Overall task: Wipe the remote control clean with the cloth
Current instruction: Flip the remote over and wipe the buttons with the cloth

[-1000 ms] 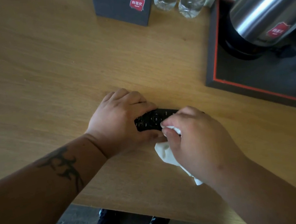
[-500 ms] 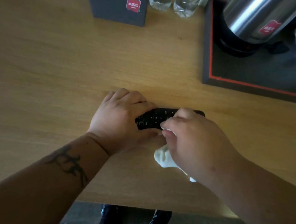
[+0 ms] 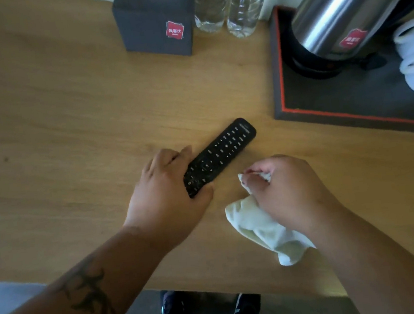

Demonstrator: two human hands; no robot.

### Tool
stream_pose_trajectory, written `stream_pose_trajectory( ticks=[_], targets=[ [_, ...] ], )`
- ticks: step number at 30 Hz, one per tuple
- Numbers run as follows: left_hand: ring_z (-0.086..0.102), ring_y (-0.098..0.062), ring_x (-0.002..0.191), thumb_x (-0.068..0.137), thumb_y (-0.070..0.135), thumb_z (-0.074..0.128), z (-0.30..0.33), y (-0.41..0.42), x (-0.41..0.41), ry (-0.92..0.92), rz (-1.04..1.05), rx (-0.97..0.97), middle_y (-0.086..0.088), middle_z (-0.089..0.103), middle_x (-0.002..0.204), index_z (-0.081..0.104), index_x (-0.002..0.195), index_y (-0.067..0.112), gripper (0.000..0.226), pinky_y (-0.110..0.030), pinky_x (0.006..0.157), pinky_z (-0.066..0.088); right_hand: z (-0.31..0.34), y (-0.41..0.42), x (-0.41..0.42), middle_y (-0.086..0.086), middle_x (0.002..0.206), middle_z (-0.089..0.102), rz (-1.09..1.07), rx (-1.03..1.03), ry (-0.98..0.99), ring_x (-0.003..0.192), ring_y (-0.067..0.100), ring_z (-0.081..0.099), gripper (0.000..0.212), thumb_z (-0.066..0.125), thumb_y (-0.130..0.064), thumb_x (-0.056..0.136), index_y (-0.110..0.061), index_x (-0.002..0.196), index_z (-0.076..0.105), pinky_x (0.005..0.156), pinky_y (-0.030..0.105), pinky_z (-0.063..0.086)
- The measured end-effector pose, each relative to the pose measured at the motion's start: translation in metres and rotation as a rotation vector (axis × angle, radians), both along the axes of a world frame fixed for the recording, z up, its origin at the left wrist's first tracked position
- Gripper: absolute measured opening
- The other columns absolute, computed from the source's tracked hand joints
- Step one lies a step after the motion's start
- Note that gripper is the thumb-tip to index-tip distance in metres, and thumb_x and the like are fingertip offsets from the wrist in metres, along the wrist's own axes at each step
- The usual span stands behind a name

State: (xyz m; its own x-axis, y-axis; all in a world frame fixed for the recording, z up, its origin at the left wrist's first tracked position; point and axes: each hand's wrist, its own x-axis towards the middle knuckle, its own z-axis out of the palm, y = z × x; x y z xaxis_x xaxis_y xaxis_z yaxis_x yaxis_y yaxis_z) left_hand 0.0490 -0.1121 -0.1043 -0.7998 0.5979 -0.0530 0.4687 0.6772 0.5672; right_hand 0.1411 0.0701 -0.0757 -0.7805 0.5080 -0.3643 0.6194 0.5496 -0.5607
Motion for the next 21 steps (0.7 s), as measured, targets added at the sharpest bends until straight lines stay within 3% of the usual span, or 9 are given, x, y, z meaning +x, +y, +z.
stream_pose_trajectory(
  ticks=[4, 6, 8, 9, 11, 13, 14, 17, 21],
  targets=[
    [0.063, 0.004, 0.09, 0.085, 0.055, 0.061, 0.019, -0.008, 0.012, -0.323, -0.063, 0.003, 0.024, 0.048, 0.127, 0.009, 0.152, 0.045, 0.086, -0.021, 0.078, 0.054, 0.005, 0.012, -0.001, -0.022, 0.076, 0.068, -0.035, -0.016, 0.027, 0.069, -0.006, 0.061, 0.012, 0.065, -0.039, 0.09, -0.032, 0.093, 0.075, 0.054, 0.01, 0.043],
    [0.062, 0.005, 0.091, 0.09, 0.04, 0.056, 0.025, -0.009, 0.0, -0.201, -0.195, -0.089, 0.022, 0.048, 0.129, 0.006, 0.152, 0.046, 0.08, -0.021, 0.079, 0.053, 0.009, 0.022, 0.005, -0.023, 0.079, 0.067, -0.049, -0.024, 0.031, 0.071, -0.005, 0.061, 0.011, 0.065, -0.039, 0.09, -0.035, 0.094, 0.075, 0.057, 0.014, 0.046],
    [0.047, -0.003, 0.124, 0.089, 0.028, 0.05, 0.026, -0.003, -0.021, 0.027, -0.331, -0.214, 0.014, 0.036, 0.144, 0.004, 0.153, 0.041, 0.08, -0.029, 0.1, 0.046, 0.012, 0.031, 0.012, -0.024, 0.079, 0.067, -0.031, -0.004, 0.021, 0.072, -0.007, 0.061, 0.01, 0.065, -0.04, 0.089, -0.037, 0.092, 0.074, 0.058, 0.012, 0.044],
    [0.037, -0.015, 0.136, 0.085, 0.026, 0.05, 0.022, 0.003, -0.031, 0.17, -0.446, -0.241, 0.009, 0.03, 0.15, 0.006, 0.154, 0.037, 0.082, -0.038, 0.109, 0.039, 0.014, 0.035, 0.015, -0.025, 0.079, 0.067, -0.014, 0.012, 0.008, 0.072, -0.008, 0.06, 0.01, 0.065, -0.041, 0.089, -0.038, 0.091, 0.074, 0.058, 0.01, 0.043],
    [0.02, -0.025, 0.147, 0.078, 0.028, 0.055, 0.016, 0.017, -0.049, 0.322, -0.656, -0.29, 0.001, 0.021, 0.159, 0.015, 0.154, 0.031, 0.086, -0.047, 0.118, 0.023, 0.018, 0.043, 0.019, -0.026, 0.077, 0.067, 0.009, 0.04, -0.023, 0.07, -0.009, 0.06, 0.008, 0.066, -0.041, 0.088, -0.04, 0.087, 0.074, 0.055, 0.008, 0.041],
    [0.009, -0.022, 0.152, 0.078, 0.038, 0.052, 0.013, 0.03, -0.065, 0.374, -0.778, -0.346, 0.0, 0.019, 0.164, 0.019, 0.154, 0.031, 0.082, -0.046, 0.122, 0.012, 0.025, 0.052, 0.024, -0.028, 0.076, 0.067, 0.018, 0.063, -0.031, 0.072, -0.013, 0.059, 0.008, 0.067, -0.04, 0.087, -0.04, 0.085, 0.074, 0.053, 0.005, 0.039],
    [0.011, -0.02, 0.152, 0.08, 0.043, 0.047, 0.013, 0.034, -0.07, 0.395, -0.8, -0.353, 0.001, 0.025, 0.162, 0.024, 0.153, 0.032, 0.077, -0.046, 0.123, 0.01, 0.03, 0.056, 0.027, -0.029, 0.075, 0.067, 0.018, 0.069, -0.022, 0.075, -0.017, 0.057, 0.007, 0.067, -0.04, 0.086, -0.039, 0.085, 0.074, 0.055, 0.002, 0.038],
    [0.041, -0.019, 0.137, 0.082, 0.054, 0.042, 0.013, 0.031, -0.077, 0.403, -0.788, -0.329, 0.005, 0.052, 0.14, 0.046, 0.142, 0.032, 0.064, -0.047, 0.121, 0.019, 0.042, 0.064, 0.032, -0.032, 0.073, 0.068, 0.016, 0.062, 0.018, 0.078, -0.019, 0.056, 0.007, 0.068, -0.04, 0.084, -0.04, 0.085, 0.074, 0.056, 0.001, 0.037],
    [0.056, -0.021, 0.113, 0.083, 0.068, 0.046, 0.003, 0.013, -0.069, 0.352, -0.657, -0.224, 0.006, 0.06, 0.118, 0.053, 0.136, 0.03, 0.066, -0.043, 0.107, 0.037, 0.053, 0.06, 0.028, -0.029, 0.079, 0.068, 0.052, 0.064, 0.016, 0.078, -0.015, 0.057, 0.006, 0.068, -0.043, 0.084, -0.044, 0.086, 0.073, 0.053, 0.007, 0.038]
  ],
)
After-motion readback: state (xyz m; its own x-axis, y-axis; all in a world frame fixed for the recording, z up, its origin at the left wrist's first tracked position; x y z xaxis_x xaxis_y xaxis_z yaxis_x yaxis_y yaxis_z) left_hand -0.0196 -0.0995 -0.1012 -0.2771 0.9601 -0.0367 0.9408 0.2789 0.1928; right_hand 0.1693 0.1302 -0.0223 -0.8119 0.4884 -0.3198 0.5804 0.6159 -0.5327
